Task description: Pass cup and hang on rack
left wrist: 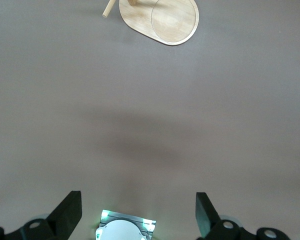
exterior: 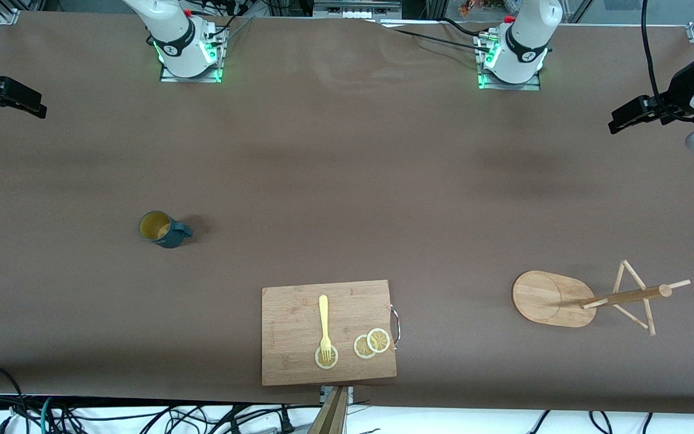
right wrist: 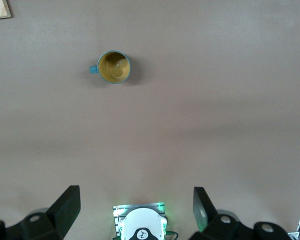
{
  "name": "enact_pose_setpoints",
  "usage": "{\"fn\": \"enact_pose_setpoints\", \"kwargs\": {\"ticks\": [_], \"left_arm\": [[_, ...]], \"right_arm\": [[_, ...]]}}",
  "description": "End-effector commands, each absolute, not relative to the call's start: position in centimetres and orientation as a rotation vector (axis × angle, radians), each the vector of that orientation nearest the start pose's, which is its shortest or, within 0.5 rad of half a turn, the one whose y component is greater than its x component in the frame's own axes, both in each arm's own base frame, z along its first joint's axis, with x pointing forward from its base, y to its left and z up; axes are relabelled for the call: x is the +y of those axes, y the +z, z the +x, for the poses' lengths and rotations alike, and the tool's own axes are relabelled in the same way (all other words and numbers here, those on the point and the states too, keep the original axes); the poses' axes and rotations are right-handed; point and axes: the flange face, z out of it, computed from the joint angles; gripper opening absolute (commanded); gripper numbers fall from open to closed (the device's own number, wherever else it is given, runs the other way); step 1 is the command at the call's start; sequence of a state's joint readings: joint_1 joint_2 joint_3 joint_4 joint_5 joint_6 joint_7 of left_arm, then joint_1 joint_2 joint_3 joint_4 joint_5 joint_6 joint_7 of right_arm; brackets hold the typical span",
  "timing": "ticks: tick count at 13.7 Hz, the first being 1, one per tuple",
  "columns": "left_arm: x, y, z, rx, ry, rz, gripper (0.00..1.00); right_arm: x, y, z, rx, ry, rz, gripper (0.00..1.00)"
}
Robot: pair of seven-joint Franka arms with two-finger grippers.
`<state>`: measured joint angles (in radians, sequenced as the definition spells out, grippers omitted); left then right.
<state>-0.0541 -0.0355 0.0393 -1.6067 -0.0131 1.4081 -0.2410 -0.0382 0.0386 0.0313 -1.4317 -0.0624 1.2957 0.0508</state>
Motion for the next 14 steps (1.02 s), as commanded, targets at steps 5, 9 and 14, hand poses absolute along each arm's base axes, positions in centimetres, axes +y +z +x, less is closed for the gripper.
{"fn": "enact_pose_setpoints", "kwargs": {"ticks": [5,9,14], "left_arm": [[-1.3,61.3,52.9,-0.293,0.277,-3.085,1.0],[-1.5,60.8,53.3,-0.288,0.282,-3.084,1.0],[-1.5,60.9,53.2,-0.288,0.289,-3.084,1.0]], "right_arm": [[-1.1,64.9,53.6,0.142,0.264,-3.18,1.0],[-1.5,64.9,53.6,0.154,0.264,-3.18,1.0],[-1.7,63.7,54.4,0.161,0.294,-3.18,1.0]]}}
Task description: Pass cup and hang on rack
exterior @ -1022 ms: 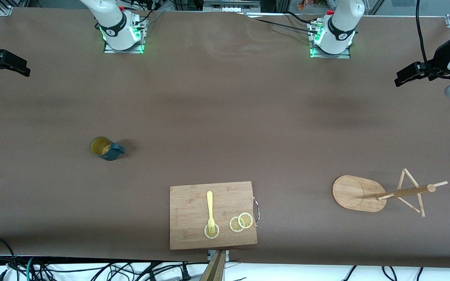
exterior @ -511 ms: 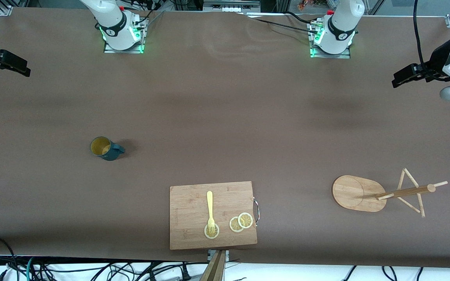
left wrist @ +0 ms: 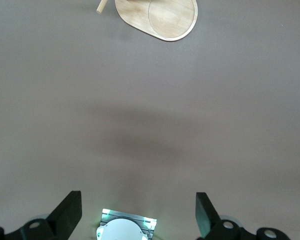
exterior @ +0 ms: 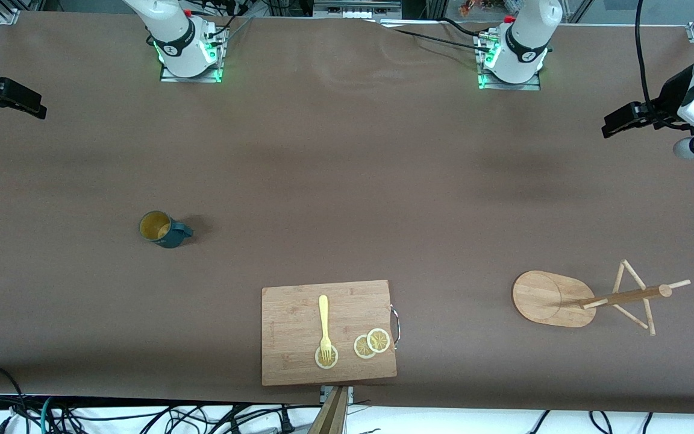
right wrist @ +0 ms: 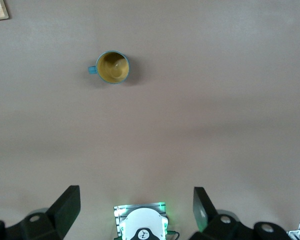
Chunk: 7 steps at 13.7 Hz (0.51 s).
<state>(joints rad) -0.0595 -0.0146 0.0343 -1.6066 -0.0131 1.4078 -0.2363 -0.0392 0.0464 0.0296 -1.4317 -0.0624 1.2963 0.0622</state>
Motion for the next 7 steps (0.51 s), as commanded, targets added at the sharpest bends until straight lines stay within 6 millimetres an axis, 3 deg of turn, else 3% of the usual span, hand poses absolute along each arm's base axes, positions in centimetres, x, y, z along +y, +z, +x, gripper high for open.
{"fn": "enact_pose_setpoints", "kwargs": {"ticks": [1,3,7], "left_arm": [[-1.5,60.9,53.2,-0.288,0.289,-3.084,1.0],[-1.5,60.9,53.1,-0.288,0.292,-3.084,1.0],[-1.5,60.9,53.0,-0.29,0.295,-3.085,1.0]], "right_arm": [[-1.6,63.8,54.6,0.16,0.265,-3.179,1.0],[-1.7,63.8,55.1,0.162,0.216,-3.185,1.0],[-2.2,60.2,57.3,0.165,0.282,-3.191,1.0]]}}
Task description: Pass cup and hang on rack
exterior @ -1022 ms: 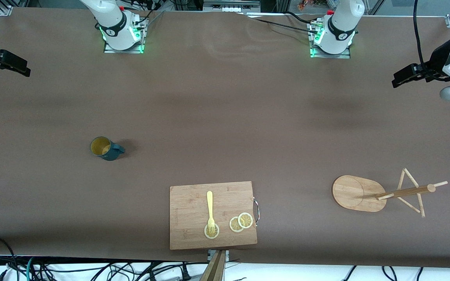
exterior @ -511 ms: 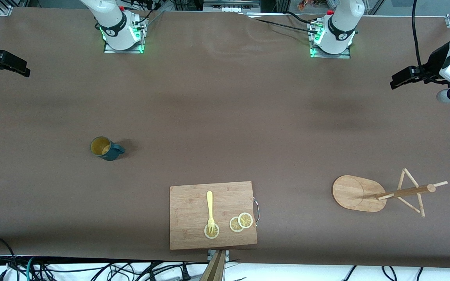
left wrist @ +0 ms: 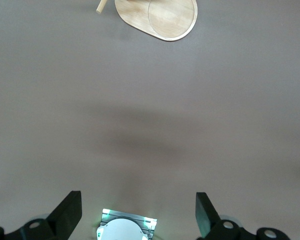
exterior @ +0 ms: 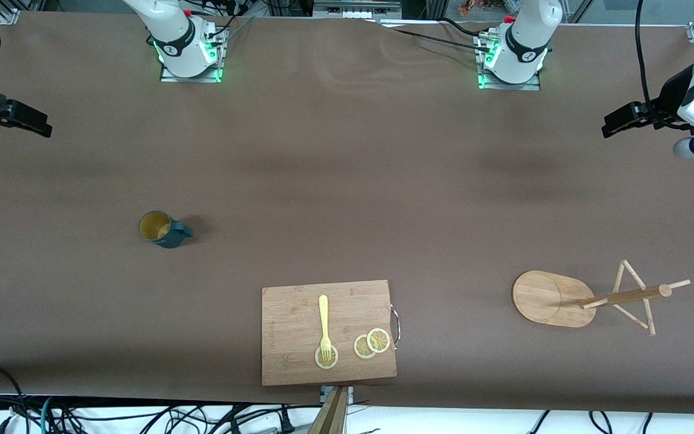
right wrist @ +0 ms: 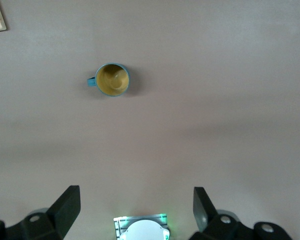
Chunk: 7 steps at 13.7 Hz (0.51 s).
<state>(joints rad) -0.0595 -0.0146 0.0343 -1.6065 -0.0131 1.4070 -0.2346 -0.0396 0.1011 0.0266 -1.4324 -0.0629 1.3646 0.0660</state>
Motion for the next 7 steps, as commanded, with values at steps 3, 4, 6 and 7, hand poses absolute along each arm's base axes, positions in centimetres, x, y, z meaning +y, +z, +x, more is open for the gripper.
{"fn": "enact_pose_setpoints", "kwargs": {"ticks": [3,4,6,7], "left_arm": [[-1.5,61.0,53.0,-0.29,0.292,-3.085,1.0],[-1.5,61.1,53.0,-0.288,0.292,-3.086,1.0],[-1.4,61.1,53.0,-0.291,0.29,-3.084,1.0],[-1.4,61.0,53.0,-0.29,0.292,-3.084,1.0]], "right_arm": [[-2.9,57.8,58.6,0.173,0.324,-3.184,1.0],[-2.9,57.4,58.9,0.173,0.324,-3.183,1.0],[-2.9,55.3,60.1,0.166,0.336,-3.18,1.0],[-3.1,53.0,61.2,0.166,0.365,-3.175,1.0]]}}
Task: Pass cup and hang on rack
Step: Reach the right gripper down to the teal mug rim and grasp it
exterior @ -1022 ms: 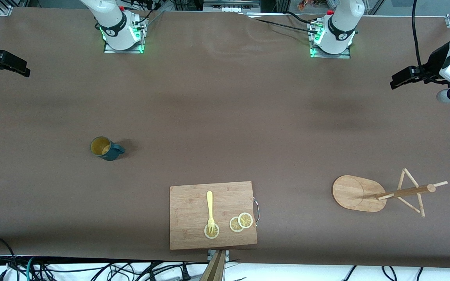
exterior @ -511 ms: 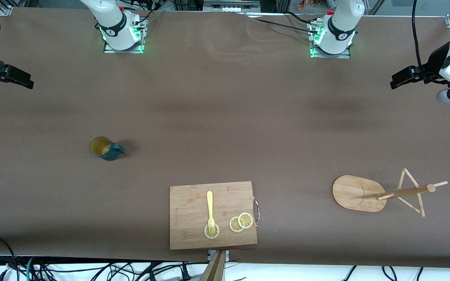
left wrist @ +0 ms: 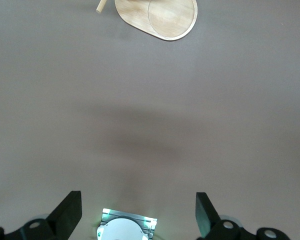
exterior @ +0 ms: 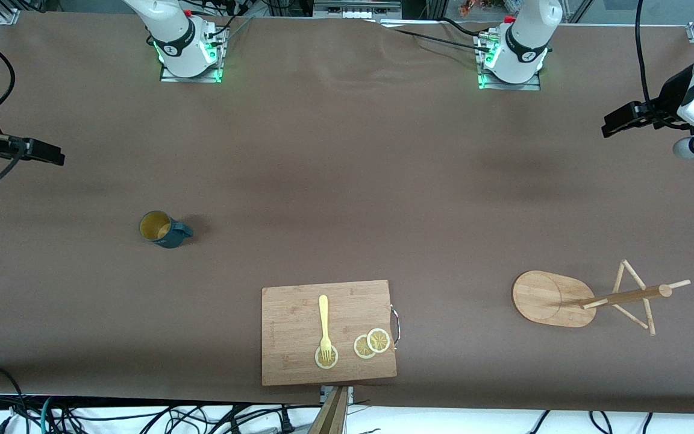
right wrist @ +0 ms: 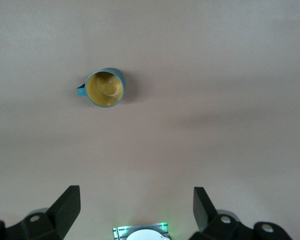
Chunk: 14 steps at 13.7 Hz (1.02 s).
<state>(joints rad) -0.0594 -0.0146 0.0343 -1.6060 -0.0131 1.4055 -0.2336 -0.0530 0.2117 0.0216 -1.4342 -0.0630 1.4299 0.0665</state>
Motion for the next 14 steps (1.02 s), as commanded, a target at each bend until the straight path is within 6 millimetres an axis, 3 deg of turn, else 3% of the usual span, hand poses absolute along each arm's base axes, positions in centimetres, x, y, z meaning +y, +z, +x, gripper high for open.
{"fn": "enact_pose_setpoints", "kwargs": {"ticks": [1,3,7,10,14], "left_arm": [[-1.4,61.1,53.0,-0.288,0.292,-3.084,1.0],[-1.4,61.1,53.0,-0.291,0.29,-3.084,1.0],[-1.3,61.0,53.0,-0.291,0.291,-3.082,1.0],[-1.3,61.1,53.0,-0.293,0.289,-3.083,1.0],[-1.3,61.1,53.0,-0.291,0.287,-3.085,1.0]], "right_arm": [[-3.2,51.1,62.1,0.168,0.384,-3.159,1.0],[-3.2,48.9,63.3,0.165,0.367,-3.158,1.0],[-2.7,40.4,65.4,0.142,0.388,-3.151,1.0],[-2.0,34.4,64.0,0.12,0.322,-3.155,1.0],[-1.7,30.4,62.9,0.106,0.268,-3.157,1.0]]}}
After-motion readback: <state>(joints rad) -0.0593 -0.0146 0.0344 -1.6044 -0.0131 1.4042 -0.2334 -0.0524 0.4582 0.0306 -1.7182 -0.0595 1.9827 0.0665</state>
